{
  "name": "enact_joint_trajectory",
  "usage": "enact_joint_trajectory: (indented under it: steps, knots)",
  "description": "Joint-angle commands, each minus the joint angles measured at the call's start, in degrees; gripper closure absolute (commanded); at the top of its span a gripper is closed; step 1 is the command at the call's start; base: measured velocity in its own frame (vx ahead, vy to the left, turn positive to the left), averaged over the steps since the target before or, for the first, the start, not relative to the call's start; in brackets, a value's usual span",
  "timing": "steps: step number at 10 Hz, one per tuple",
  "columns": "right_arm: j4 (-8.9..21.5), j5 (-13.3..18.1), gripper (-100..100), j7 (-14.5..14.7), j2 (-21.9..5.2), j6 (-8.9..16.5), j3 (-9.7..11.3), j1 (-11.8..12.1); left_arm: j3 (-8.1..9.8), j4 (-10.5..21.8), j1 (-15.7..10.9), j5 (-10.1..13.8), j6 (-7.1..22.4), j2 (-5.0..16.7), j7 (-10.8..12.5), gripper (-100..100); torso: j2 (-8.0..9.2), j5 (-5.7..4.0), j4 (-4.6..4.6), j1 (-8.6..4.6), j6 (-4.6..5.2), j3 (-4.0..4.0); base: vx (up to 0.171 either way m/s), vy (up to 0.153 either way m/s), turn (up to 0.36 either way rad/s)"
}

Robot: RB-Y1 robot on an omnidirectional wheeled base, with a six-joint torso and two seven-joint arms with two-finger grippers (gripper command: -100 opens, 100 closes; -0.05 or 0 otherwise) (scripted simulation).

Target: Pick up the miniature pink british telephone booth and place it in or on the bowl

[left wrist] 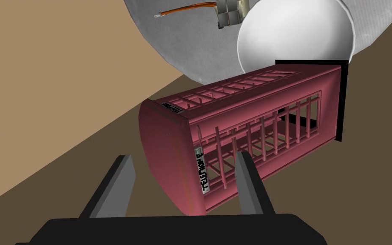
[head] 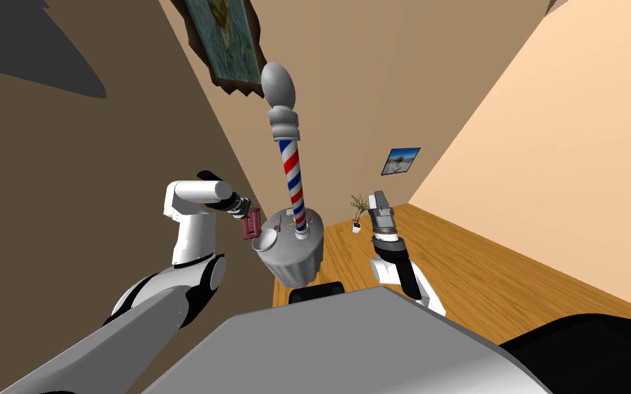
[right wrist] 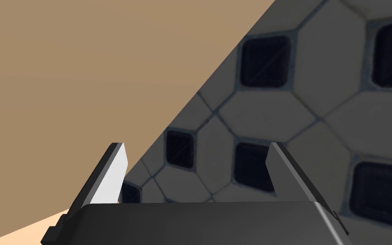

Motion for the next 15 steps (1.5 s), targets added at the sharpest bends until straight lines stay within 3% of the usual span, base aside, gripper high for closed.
enact_joint_trajectory:
  steps: [1, 4, 5, 6, 12, 13, 14, 15]
  knots:
    - [0.00, 0.00, 0, 0.00, 0.00, 0.00, 0.00, 0.00, 0.00, 0.00, 0.00, 0.00, 0.00, 0.00, 0.00, -100, 0.00, 0.00, 0.00, 0.00, 0.00, 0.00, 0.000, 0.000, 0.000]
    - [0.00, 0.00, 0, 0.00, 0.00, 0.00, 0.00, 0.00, 0.00, 0.00, 0.00, 0.00, 0.00, 0.00, 0.00, -100, 0.01, -0.01, 0.00, -0.05, 0.00, 0.01, 0.000, 0.000, 0.000]
    - [0.00, 0.00, 0, 0.00, 0.00, 0.00, 0.00, 0.00, 0.00, 0.00, 0.00, 0.00, 0.00, 0.00, 0.00, 0, 0.02, -0.01, 0.00, -0.05, 0.00, 0.01, 0.000, 0.000, 0.000]
    - [0.00, 0.00, 0, 0.00, 0.00, 0.00, 0.00, 0.00, 0.30, 2.29, -1.42, 1.09, 0.00, 1.42, -0.92, -100, 0.02, -0.01, 0.00, -0.05, 0.00, 0.01, 0.010, -0.026, 0.030]
    - [0.00, 0.00, 0, 0.00, 0.00, 0.00, 0.00, 0.00, 1.22, 9.14, -5.70, 4.36, -0.01, 5.69, -3.70, -100, -0.05, -0.05, -0.01, -0.19, 0.01, -0.03, 0.017, -0.042, 0.029]
    - [0.00, 0.00, 0, 0.00, 0.00, 0.00, 0.00, 0.00, 1.52, 11.42, -7.12, 5.45, -0.01, 7.11, -4.62, -100, -0.05, -0.05, -0.01, -0.18, 0.01, -0.03, 0.019, -0.052, 0.045]
    - [0.00, 0.00, 0, 0.00, 0.01, 0.00, 0.00, 0.00, 1.40, 10.17, -6.23, 4.87, -0.14, 6.35, -4.10, -100, -0.05, -0.05, -0.01, -0.22, 0.00, -0.03, 0.010, -0.026, 0.016]
    - [0.00, 0.00, 0, 0.00, 0.00, 0.00, 0.00, 0.00, 1.46, 10.32, -6.31, 4.98, -0.10, 6.47, -4.26, 0, -0.03, -0.04, -0.01, -0.16, 0.02, -0.02, 0.000, 0.000, 0.000]
